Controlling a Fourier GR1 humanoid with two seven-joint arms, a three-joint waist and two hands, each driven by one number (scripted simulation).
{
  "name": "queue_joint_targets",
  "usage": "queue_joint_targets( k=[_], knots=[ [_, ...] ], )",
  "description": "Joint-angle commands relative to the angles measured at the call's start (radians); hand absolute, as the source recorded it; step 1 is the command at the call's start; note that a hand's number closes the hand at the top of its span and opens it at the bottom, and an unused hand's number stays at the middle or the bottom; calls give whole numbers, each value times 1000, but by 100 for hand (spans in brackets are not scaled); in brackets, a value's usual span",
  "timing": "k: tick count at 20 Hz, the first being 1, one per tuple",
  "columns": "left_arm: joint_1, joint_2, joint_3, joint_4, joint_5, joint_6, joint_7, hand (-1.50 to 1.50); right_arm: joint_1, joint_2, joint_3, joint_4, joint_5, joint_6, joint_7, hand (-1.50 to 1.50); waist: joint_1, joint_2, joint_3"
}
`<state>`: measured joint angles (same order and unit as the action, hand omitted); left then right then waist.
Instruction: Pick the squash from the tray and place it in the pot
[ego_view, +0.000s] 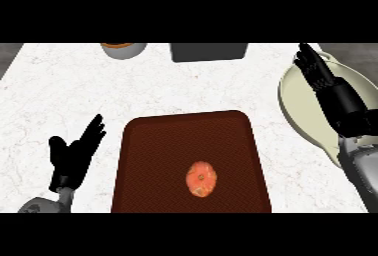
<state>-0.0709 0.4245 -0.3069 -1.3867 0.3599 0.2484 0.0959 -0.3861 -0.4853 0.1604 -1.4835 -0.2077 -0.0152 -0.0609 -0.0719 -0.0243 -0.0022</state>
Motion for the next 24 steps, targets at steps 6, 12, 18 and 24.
queue_joint_targets(
  k=[6,12,18,24],
  knots=[
    [-212,-8,128,-125,-16,51,-149,0,-102,68,74,-1,-288,445,-125,150,143,33,9],
    [-241,-14,171,-118,17,42,-120,0,-66,-69,117,231,202,356,-622,-150,103,37,6],
    [-217,-14,208,-105,12,23,-138,0,-89,-148,134,295,343,399,-850,-150,83,27,3],
    [-181,-28,196,-147,-13,32,-128,0,-98,-186,247,150,515,361,-667,-150,75,21,2]
  ],
)
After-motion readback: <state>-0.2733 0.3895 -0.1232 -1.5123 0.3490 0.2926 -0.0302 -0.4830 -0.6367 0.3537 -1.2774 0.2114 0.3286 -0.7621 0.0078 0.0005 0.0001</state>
